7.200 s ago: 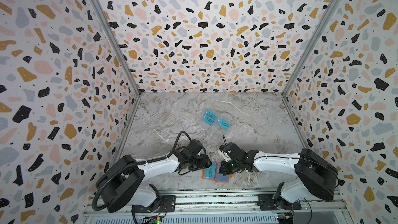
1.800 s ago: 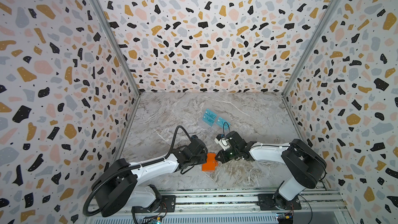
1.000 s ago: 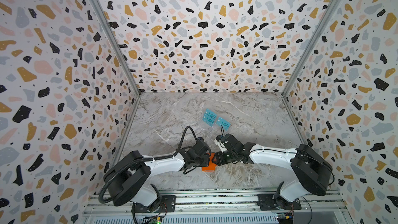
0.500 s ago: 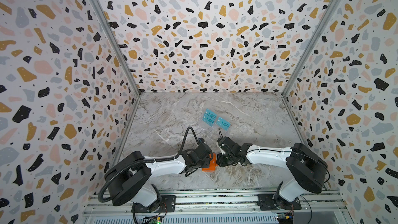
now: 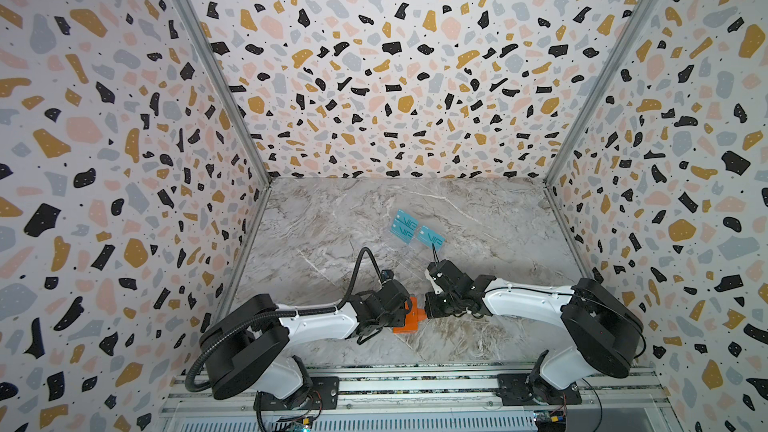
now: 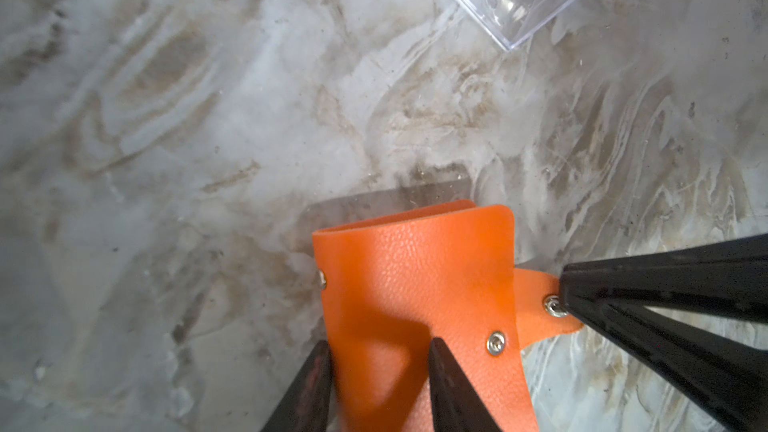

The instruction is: Put the credit cards into the card holder

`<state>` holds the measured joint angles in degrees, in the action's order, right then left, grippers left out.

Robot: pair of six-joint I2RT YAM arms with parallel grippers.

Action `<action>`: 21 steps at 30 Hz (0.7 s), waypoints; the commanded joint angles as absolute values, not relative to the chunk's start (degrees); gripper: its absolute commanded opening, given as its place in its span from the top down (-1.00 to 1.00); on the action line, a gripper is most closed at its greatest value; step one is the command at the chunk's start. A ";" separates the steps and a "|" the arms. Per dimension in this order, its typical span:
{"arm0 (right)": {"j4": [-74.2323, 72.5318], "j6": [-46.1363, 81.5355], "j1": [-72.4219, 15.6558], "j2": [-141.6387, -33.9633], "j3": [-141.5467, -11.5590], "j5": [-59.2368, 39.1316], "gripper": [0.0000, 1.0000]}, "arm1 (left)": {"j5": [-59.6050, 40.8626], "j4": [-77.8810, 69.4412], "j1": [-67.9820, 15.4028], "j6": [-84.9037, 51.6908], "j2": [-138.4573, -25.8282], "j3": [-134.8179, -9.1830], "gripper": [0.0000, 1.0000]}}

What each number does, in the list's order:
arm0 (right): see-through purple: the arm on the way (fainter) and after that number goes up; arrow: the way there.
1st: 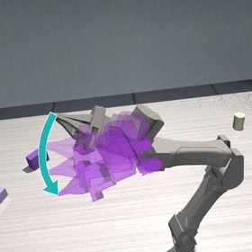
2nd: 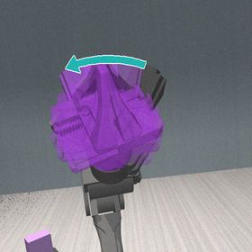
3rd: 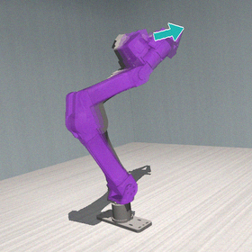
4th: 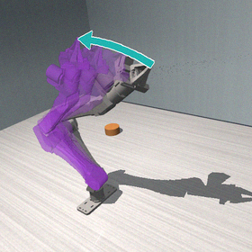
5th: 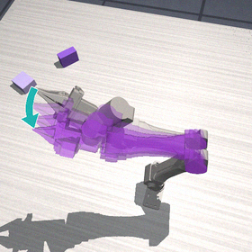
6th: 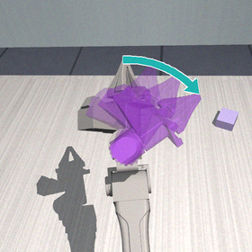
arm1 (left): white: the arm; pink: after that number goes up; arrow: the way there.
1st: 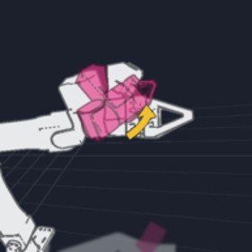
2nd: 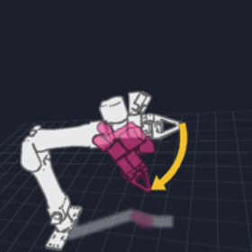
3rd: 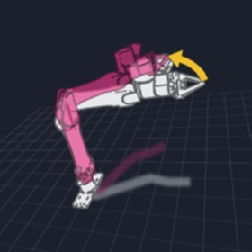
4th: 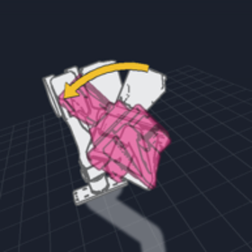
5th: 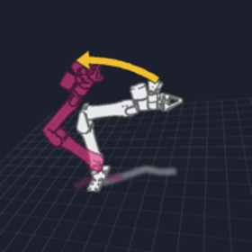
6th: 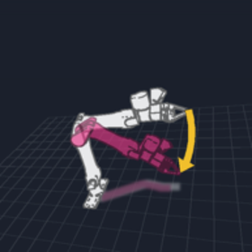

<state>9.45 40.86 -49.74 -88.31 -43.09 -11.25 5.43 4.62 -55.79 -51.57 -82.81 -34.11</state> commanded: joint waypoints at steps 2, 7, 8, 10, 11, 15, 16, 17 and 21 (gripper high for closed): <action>9.20 40.34 -49.01 -86.40 -42.46 -13.46 1.00 | 2.27 11.95 -56.97 -52.94 -84.14 -31.85 0.20; 7.87 40.78 -48.21 -85.58 -41.42 -16.32 0.89 | 2.55 12.36 -57.04 -53.10 -84.15 -32.24 0.21; 7.94 40.81 -48.23 -85.31 -41.25 -16.58 0.86 | 2.55 12.32 -57.04 -53.17 -84.11 -32.17 0.21; 8.11 40.78 -48.12 -84.99 -40.89 -16.76 0.84 | 2.55 12.31 -57.04 -53.18 -84.09 -32.17 0.21; 8.23 40.78 -48.05 -84.69 -40.72 -16.90 0.84 | 2.48 12.31 -57.04 -53.17 -84.03 -32.16 0.21; 9.01 40.69 -48.08 -83.76 -40.41 -17.10 0.84 | 2.42 12.06 -57.04 -53.19 -84.27 -32.17 0.21; 9.11 40.78 -47.99 -83.59 -40.37 -17.05 0.84 | 2.38 12.13 -57.05 -53.22 -84.35 -32.22 0.21; 9.22 40.78 -47.89 -83.47 -40.30 -17.14 0.82 | 2.31 12.13 -57.11 -53.18 -84.45 -32.34 0.21; 9.57 40.61 -47.81 -83.32 -40.19 -17.48 0.64 | 2.46 12.28 -57.16 -53.22 -84.46 -32.44 0.21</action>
<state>8.16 40.86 -48.05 -84.93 -40.56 -17.08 5.02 4.89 -56.40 -52.56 -82.70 -34.11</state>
